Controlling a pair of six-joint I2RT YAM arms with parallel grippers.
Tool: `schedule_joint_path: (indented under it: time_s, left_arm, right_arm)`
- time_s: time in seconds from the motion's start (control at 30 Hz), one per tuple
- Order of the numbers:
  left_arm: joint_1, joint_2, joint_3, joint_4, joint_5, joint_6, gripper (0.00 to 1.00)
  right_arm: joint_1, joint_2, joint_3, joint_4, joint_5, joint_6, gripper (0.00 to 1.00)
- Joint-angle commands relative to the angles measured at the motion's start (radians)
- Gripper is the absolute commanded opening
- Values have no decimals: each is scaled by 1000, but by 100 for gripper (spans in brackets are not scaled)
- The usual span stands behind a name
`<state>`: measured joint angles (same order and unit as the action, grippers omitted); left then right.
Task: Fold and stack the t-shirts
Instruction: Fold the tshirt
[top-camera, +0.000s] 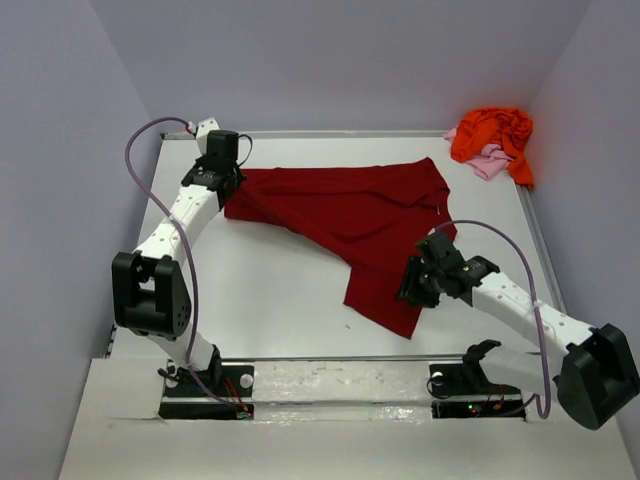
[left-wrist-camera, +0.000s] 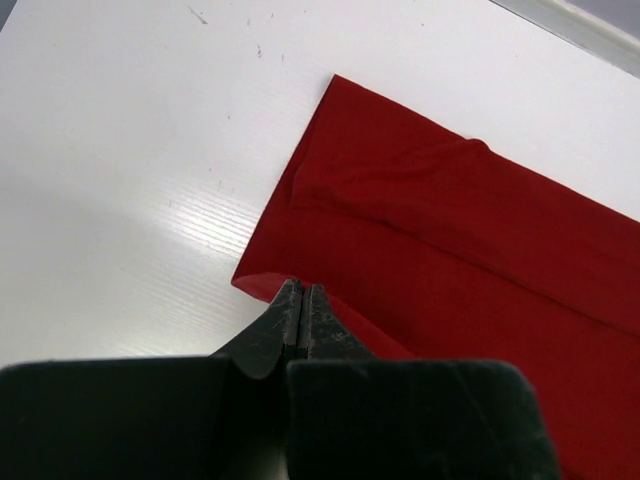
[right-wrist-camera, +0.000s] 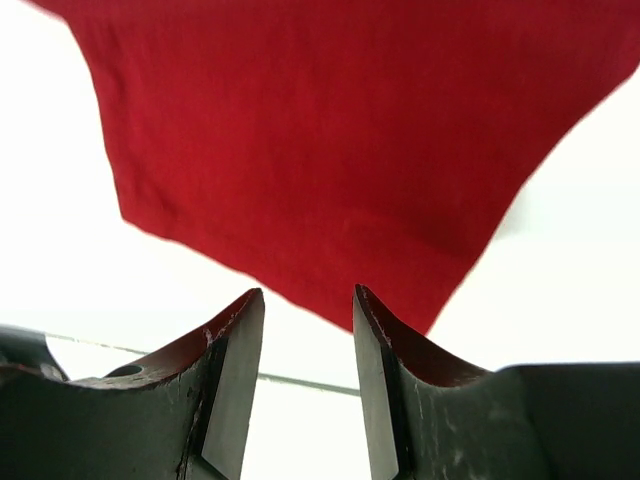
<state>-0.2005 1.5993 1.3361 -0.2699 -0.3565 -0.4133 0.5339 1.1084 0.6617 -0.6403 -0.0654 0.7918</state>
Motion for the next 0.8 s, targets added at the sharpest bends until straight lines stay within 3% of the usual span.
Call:
schedule_joint_path:
  time_s: [0.0,0.2,0.47,0.77]
  left_arm:
    - [12,13,34,32,-25,1,0]
    - [41,22,43,32,-15,-4,0]
    - [52,28,48,28,-22,-1,0]
    - [53,14,35,32,-16,-1,0]
  right_arm:
    - [15,-79,-62,-59,-94,14,47]
    - [24,-127,-123,-67,-50,21,47]
    - [67,70,-140,48,-40,12,47]
    - [97,162,-66,71,-5,-8,47]
